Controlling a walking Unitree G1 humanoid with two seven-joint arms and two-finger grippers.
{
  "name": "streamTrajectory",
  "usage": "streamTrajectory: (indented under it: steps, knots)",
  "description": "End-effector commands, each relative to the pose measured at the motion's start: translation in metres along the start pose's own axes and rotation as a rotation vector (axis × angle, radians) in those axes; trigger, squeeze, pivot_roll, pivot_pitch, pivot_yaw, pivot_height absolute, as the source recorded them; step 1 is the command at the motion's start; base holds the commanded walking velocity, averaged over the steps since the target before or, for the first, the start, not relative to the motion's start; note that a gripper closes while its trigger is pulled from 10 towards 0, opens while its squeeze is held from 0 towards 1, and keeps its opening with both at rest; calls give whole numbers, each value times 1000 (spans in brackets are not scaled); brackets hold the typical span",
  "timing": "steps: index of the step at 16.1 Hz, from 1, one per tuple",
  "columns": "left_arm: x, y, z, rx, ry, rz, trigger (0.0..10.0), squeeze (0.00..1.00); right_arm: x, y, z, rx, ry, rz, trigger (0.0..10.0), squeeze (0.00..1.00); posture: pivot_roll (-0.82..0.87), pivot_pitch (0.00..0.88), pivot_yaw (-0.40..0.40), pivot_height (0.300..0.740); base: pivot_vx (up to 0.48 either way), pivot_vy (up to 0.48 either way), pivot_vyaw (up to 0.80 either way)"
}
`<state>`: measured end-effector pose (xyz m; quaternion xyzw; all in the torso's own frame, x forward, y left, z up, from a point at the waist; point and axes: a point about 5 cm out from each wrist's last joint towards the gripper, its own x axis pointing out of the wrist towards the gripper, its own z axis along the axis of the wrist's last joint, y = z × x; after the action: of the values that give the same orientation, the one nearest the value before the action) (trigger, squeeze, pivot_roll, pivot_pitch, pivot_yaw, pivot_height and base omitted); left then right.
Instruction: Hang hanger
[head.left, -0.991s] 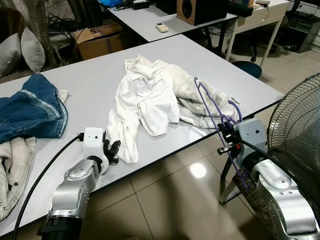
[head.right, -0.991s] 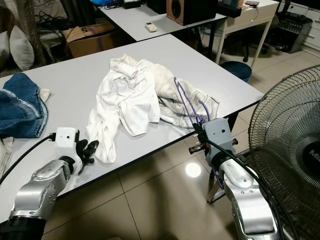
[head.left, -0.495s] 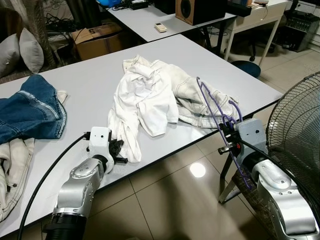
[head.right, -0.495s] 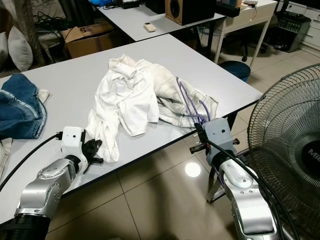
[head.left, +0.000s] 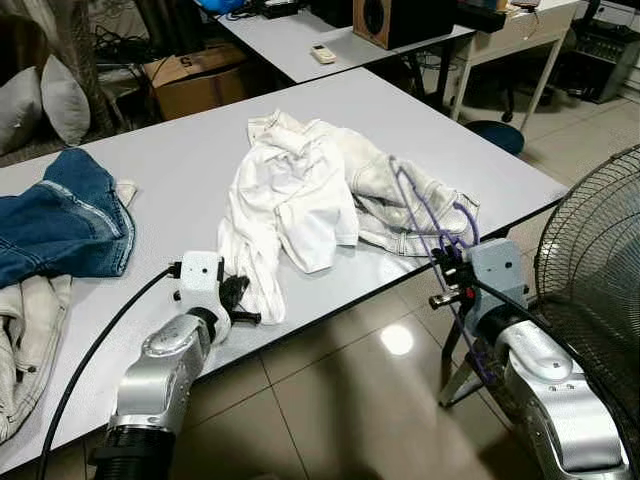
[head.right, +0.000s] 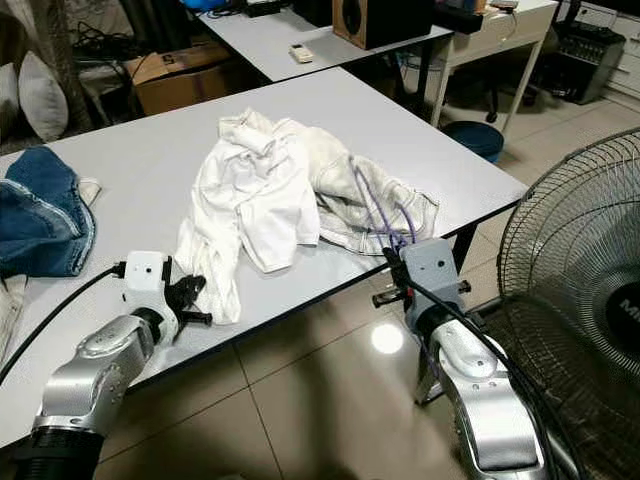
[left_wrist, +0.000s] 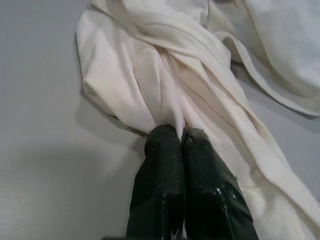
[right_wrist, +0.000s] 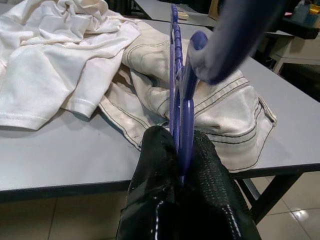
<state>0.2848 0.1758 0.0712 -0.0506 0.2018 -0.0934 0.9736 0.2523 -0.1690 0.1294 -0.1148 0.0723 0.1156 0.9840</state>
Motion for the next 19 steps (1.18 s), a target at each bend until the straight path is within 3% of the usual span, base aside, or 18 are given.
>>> streamTrajectory:
  steps: [1, 4, 6, 9, 10, 11, 13, 14, 16, 19]
  knots:
    - [0, 5, 8, 0, -27, 12, 0, 0, -2, 1, 3, -1, -5, 7, 10000, 0, -164, 0, 117, 740, 0, 0, 0]
    - [1, 5, 14, -10, -52, 6, 0, 0, -2, 4, 1, 6, 1, 21, 10000, 0, -161, 0, 120, 740, 0, 0, 0]
    - [3, 6, 31, -25, -106, -6, 0, 0, -1, 7, 5, 10, -26, 30, 10000, 0, -156, 0, 123, 740, 0, 0, 0]
    - [4, 18, 89, 3, -279, -2, 0, 0, 3, -2, 17, 55, -110, -62, 10000, 0, -147, 0, 128, 740, 0, 0, 0]
    - [-11, 23, 165, 45, -529, -30, 0, 0, 4, -9, 26, 58, -167, -118, 10000, 0, -147, 0, 132, 740, 0, 0, 0]
    - [-20, 22, 191, 23, -624, -51, 0, 0, 3, -10, 28, 56, -180, -124, 10000, 0, -144, 0, 134, 740, 0, 0, 0]
    - [-62, 25, 264, -124, -969, -163, 0, 0, 2, -11, 29, 67, -196, -143, 10000, 0, -139, 0, 142, 740, 0, 0, 0]
    - [-72, 28, 276, -148, -1029, -194, 0, 0, 0, -11, 29, 65, -210, -156, 10000, 0, -138, 0, 144, 740, 0, 0, 0]
    - [-52, 27, 245, -12, -865, -148, 0, 0, -1, -11, 31, 72, -228, -180, 10000, 0, -140, 0, 151, 740, 0, 0, 0]
    - [-43, 21, 226, -49, -801, -152, 0, 0, -1, -11, 28, 75, -220, -182, 10000, 0, -133, 0, 147, 740, 0, 0, 0]
